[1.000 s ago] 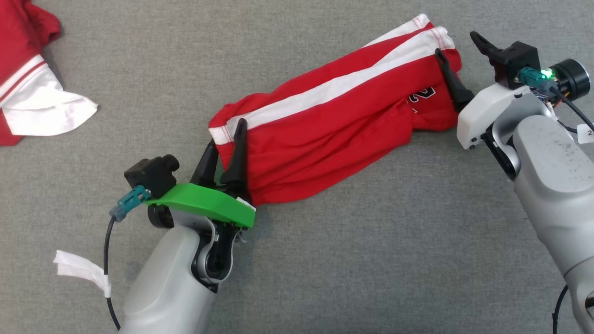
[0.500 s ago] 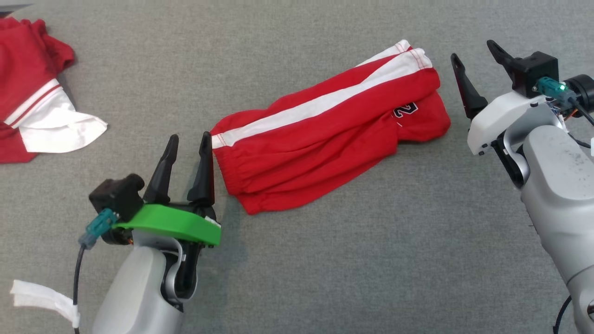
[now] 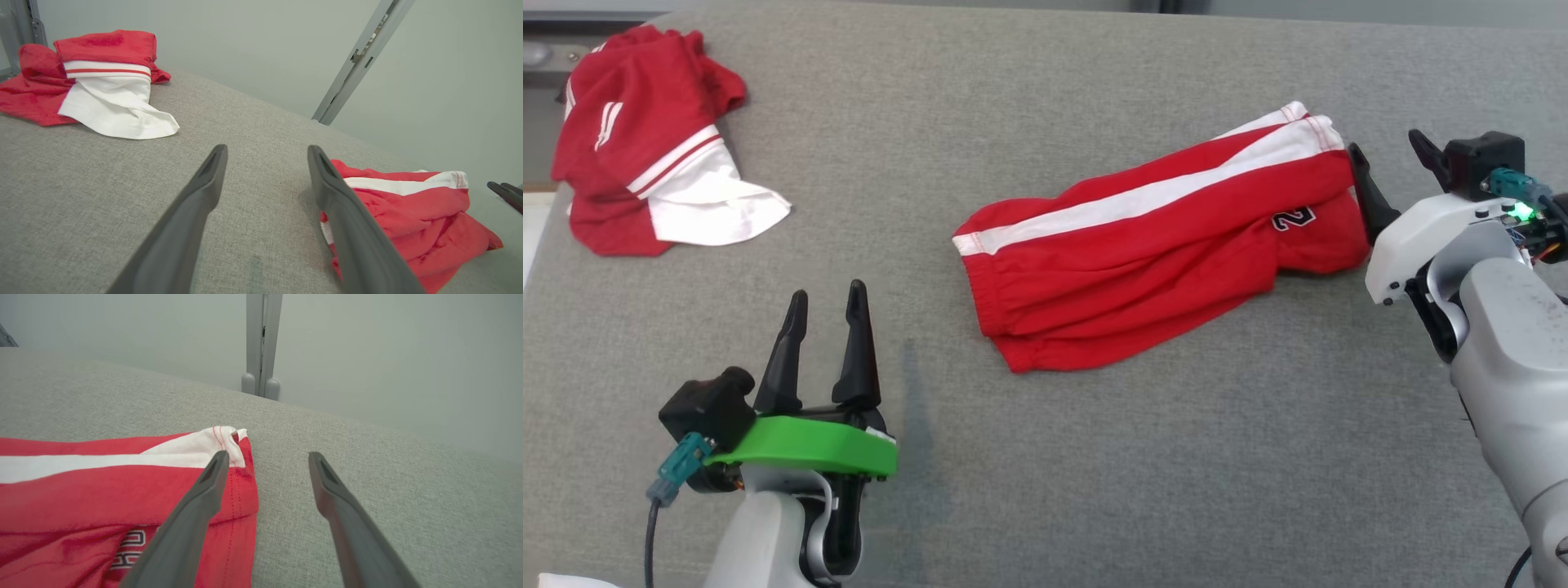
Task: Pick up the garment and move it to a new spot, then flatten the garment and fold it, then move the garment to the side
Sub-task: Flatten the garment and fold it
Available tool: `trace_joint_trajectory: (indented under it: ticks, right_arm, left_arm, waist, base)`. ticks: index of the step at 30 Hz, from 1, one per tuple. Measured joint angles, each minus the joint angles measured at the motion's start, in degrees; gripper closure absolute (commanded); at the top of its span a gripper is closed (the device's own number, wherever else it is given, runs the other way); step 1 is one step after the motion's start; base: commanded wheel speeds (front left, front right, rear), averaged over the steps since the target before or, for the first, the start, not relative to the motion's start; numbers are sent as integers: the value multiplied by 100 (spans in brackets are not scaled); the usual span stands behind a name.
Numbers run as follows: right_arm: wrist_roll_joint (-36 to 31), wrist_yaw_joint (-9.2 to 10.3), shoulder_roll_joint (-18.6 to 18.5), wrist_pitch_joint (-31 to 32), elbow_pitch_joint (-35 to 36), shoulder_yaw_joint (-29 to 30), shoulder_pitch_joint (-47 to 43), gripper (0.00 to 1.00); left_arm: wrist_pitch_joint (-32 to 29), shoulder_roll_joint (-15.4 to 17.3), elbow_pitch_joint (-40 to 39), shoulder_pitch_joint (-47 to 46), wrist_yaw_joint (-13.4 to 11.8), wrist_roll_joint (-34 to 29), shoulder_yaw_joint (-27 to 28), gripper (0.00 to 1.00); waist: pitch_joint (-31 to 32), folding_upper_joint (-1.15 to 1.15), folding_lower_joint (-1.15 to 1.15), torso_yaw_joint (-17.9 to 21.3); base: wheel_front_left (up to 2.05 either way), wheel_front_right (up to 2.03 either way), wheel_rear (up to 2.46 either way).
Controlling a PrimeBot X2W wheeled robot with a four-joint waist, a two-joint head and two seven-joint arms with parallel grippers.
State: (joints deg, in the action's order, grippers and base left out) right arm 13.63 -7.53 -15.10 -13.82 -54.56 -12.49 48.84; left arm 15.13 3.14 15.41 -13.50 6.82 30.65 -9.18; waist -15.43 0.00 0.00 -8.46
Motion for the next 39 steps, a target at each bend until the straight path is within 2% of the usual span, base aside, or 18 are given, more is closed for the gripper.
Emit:
trace_joint_trajectory:
  ticks: [7,14,15,16,17,19,20,30,35,39]
  right_arm:
    - [-160,0,-51,229,-740,143,110,0]
    - [-180,0,74,365,-1247,318,240,0]
    - [-180,1,96,371,-1277,322,261,7]
    - [-182,4,122,371,-1318,320,274,38]
    - [-194,4,148,370,-1354,315,289,62]
    - [-203,4,215,355,-1395,292,314,93]
    - [-203,4,257,319,-1411,285,323,100]
    - [-186,0,452,-43,-1365,312,291,100]
    - [-42,0,433,-113,-1080,698,-143,100]
    - [-180,0,413,-118,-522,1117,-649,100]
  left_arm:
    - [0,-22,-215,55,24,-25,-96,0]
    - [0,-25,-326,57,-15,-37,-192,0]
    - [0,-25,-328,58,-21,-37,-197,0]
    - [0,-25,-327,60,-24,-37,-200,0]
    - [0,-25,-326,65,-27,-42,-202,0]
    - [0,-25,-316,83,-29,-45,-202,0]
    - [0,-25,-303,95,-29,-49,-204,0]
    - [0,-31,-213,175,-22,-182,-179,0]
    - [0,-32,-185,326,-9,-247,-118,0]
    - [0,-33,-180,382,-2,-246,-123,0]
  waist:
    - [-139,0,0,-416]
    - [-269,0,0,-576]
    - [-271,0,0,-577]
    - [-268,0,0,-573]
    - [-262,0,0,-562]
    - [-247,0,0,-534]
    - [-235,0,0,-513]
    - [17,0,0,-161]
    - [202,0,0,164]
    - [323,0,0,449]
  base:
    - [0,0,0]
    - [0,0,0]
    - [0,0,0]
    - [0,0,0]
    - [0,0,0]
    - [0,0,0]
    - [0,0,0]
    - [0,0,0]
    - [0,0,0]
    - [0,0,0]
